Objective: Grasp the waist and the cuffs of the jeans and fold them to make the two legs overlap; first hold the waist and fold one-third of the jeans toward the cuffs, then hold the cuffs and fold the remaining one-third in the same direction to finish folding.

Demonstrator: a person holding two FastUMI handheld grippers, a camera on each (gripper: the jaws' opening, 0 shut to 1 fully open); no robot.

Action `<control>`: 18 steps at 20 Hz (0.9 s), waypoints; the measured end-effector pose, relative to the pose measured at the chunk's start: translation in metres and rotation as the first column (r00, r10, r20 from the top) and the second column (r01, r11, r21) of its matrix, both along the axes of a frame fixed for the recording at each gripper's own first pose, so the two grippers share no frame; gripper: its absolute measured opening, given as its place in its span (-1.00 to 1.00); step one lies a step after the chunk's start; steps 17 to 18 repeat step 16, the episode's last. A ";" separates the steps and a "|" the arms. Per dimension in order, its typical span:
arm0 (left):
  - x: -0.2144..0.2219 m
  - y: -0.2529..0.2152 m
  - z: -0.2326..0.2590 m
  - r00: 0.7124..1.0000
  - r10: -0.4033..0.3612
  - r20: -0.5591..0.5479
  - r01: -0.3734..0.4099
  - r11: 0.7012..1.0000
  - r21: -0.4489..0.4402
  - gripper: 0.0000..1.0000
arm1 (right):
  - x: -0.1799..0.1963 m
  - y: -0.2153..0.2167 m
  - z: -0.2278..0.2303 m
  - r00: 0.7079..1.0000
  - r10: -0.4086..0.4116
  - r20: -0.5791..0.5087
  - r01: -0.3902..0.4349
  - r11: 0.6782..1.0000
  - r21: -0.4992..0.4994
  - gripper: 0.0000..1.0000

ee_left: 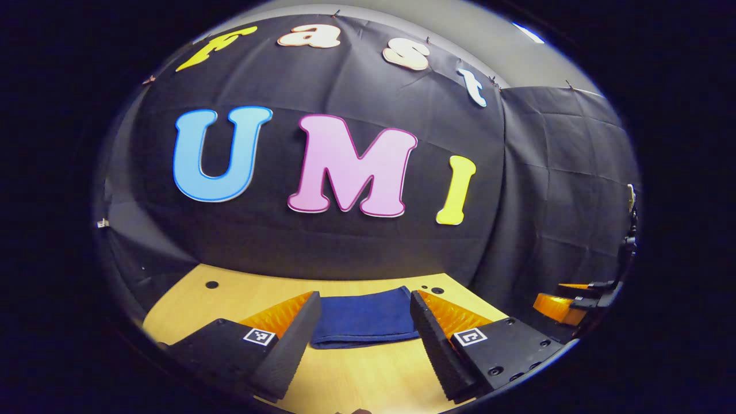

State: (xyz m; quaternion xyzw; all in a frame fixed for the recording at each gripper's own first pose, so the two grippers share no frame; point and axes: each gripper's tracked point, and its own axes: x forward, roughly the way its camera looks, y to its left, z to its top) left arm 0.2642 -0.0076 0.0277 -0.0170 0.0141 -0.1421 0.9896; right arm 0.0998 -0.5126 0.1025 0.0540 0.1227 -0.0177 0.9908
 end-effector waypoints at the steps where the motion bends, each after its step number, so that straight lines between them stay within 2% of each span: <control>1: -0.016 0.017 0.009 1.000 0.025 0.012 -0.025 1.000 0.001 0.92 | -0.009 0.002 0.017 1.000 0.000 0.019 0.000 1.000 -0.001 0.95; 5: -0.077 0.078 0.033 0.992 0.119 0.038 -0.117 0.992 -0.039 0.93 | -0.043 0.010 0.074 0.995 0.006 0.098 -0.004 1.000 -0.016 0.96; 8: -0.111 0.105 0.033 0.986 0.161 0.047 -0.159 0.986 -0.048 0.93 | -0.068 0.020 0.106 0.987 0.006 0.161 -0.002 1.000 -0.029 0.95; 13: -0.156 0.140 0.022 0.980 0.195 0.032 -0.195 0.981 -0.016 0.93 | -0.101 0.052 0.107 0.989 0.064 0.136 -0.060 0.998 -0.037 0.96; 18: -0.168 0.149 0.021 0.978 0.205 0.028 -0.204 0.979 -0.014 0.93 | -0.111 0.064 0.107 0.987 0.088 0.137 -0.082 0.995 -0.048 0.96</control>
